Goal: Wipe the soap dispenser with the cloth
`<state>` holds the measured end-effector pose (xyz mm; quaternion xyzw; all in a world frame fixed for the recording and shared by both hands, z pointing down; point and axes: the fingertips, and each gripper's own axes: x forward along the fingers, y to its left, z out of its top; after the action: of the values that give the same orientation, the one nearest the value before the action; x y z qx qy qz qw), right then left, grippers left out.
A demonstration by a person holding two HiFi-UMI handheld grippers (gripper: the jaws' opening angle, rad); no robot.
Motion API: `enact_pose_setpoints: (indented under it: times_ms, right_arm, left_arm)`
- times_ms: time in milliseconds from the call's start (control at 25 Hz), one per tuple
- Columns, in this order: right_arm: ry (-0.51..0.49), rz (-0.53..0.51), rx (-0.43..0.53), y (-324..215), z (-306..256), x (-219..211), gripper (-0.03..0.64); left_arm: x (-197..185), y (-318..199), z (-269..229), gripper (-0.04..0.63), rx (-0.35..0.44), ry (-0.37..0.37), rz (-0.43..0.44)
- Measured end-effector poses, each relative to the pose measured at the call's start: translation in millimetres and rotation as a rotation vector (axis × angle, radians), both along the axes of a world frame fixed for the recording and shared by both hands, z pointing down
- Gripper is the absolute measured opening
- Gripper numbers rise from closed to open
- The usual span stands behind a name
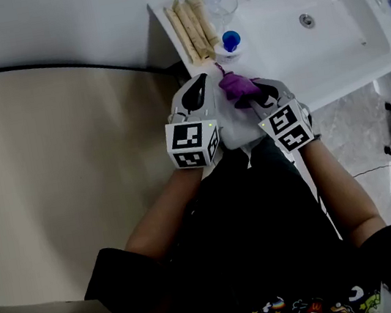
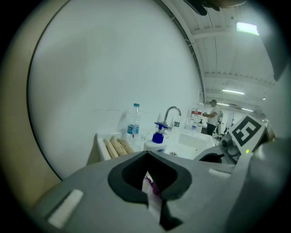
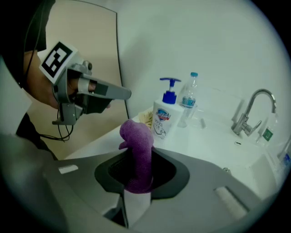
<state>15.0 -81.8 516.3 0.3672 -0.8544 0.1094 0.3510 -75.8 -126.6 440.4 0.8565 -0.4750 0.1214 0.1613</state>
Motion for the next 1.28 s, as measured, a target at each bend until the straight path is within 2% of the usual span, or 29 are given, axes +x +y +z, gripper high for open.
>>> enact_pose_setpoints:
  times_ms: [80,160,360,480,640,800,920,1080,1280]
  right_arm:
    - [0.045,-0.022,-0.053,2,16,2,0.120]
    - [0.049,-0.042,-0.080,3,23,2,0.138]
    - [-0.064,-0.090,-0.080,14,-6,-6,0.187]
    - [-0.173,-0.094,-0.022,14,-46,-9,0.184]
    - [-0.319,0.017,0.131,-14,-104,4,0.023]
    - [-0.375,0.066,0.264,-41,-147,14,0.023]
    - [-0.411,0.087,0.323,-52,-168,20,0.021]
    - [-0.429,0.082,0.344,-57,-181,25,0.021]
    - [-0.429,0.061,0.320,-58,-176,27,0.021]
  left_arm:
    - [6,0,2,0.000,-0.006,-0.006,0.002]
    - [10,-1,2,0.000,-0.006,-0.011,-0.004]
    - [10,-5,-4,0.000,0.007,-0.013,-0.032]
    - [10,-7,-13,0.000,0.030,-0.005,-0.056]
    - [18,-9,-31,0.000,0.068,-0.003,-0.077]
    - [27,-12,-62,0.000,0.139,0.002,-0.100]
    - [30,-14,-79,0.000,0.189,0.000,-0.112]
    - [36,-11,-87,0.000,0.198,-0.009,-0.136]
    - [40,-6,-86,0.000,0.196,-0.012,-0.167]
